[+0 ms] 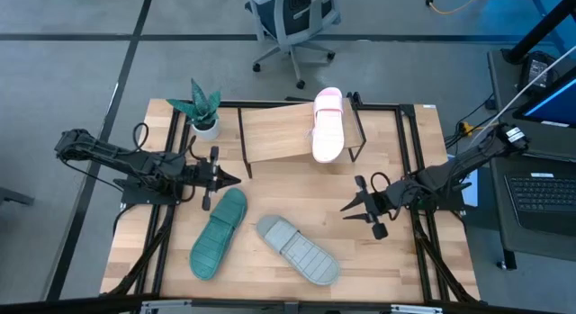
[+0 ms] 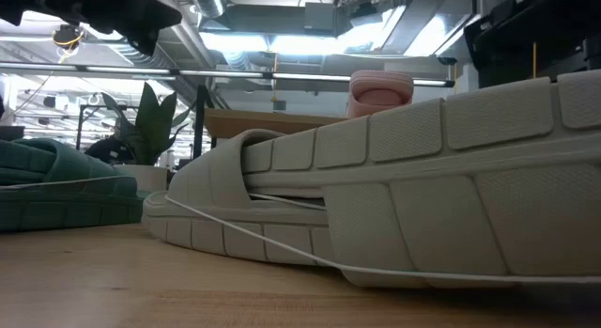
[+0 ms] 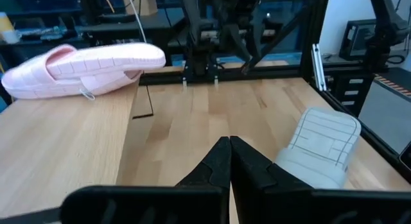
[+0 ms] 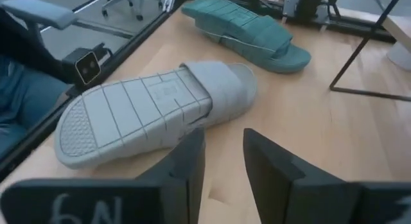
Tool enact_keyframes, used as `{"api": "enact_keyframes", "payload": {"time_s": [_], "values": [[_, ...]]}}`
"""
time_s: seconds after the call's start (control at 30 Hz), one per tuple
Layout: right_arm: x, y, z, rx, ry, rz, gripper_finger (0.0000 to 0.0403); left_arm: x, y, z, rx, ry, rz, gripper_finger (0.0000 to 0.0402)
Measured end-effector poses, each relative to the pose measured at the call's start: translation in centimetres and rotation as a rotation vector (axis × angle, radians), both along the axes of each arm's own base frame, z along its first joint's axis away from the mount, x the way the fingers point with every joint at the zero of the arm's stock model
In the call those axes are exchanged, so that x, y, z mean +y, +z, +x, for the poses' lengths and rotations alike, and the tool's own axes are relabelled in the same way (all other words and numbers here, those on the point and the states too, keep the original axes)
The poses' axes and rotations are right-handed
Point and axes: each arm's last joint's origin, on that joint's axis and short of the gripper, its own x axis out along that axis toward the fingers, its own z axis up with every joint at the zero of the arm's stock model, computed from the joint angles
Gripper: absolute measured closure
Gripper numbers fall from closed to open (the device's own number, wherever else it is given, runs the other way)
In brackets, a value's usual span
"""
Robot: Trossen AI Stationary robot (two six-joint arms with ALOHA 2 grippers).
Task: Pick and place slides into the shelf
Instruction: Put the gray pair of slides on the shelf
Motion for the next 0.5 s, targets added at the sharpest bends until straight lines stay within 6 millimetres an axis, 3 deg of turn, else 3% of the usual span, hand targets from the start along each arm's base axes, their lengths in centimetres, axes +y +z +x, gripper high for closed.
{"api": "enact_keyframes", "payload": {"time_s": [0.27, 0.5], "values": [[0.0, -1.6, 0.0, -0.124, -0.006, 0.106, 0.0295, 0.0, 0.0, 0.0, 0.0, -0.003, 0.017, 0.0401], [-0.2, -1.6, 0.1, -0.185, 0.016, 0.003, 0.0295, 0.0, 0.0, 0.0, 0.002, -0.003, 0.017, 0.0401]]}}
